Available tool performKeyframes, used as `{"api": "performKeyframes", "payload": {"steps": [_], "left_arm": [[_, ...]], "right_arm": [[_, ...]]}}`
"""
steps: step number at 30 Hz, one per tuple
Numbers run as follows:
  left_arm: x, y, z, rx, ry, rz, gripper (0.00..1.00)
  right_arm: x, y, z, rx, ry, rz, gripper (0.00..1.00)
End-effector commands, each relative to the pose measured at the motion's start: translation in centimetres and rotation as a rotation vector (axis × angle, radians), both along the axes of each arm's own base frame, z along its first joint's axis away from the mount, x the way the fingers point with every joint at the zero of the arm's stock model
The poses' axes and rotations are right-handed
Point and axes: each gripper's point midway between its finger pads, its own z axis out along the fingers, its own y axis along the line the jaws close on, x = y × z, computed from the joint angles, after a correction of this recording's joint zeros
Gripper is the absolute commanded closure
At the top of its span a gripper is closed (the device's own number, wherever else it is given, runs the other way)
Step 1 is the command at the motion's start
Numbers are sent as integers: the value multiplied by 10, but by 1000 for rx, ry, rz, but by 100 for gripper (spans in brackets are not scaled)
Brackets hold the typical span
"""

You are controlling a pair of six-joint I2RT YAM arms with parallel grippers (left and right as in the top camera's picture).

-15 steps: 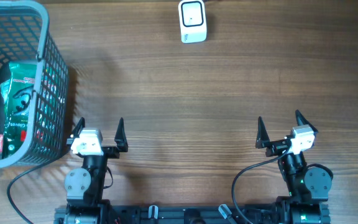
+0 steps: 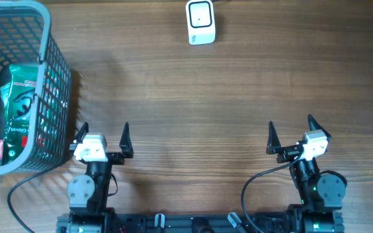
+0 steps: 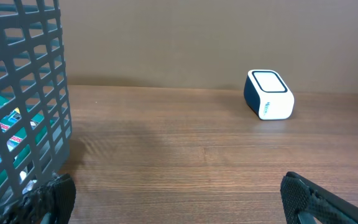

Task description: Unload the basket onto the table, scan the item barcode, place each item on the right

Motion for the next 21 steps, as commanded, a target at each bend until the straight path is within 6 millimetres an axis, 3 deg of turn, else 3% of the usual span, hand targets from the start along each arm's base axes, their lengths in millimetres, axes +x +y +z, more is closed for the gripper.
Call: {"api": "performKeyframes", "payload": {"steps": [1, 21], "left_arm": [[0, 1, -3, 15, 1, 1, 0], [0, 2, -3, 19, 1, 5, 0]], "right_arm": [[1, -1, -1, -12, -1, -11, 0], [1, -1, -1, -12, -1, -11, 0]]}}
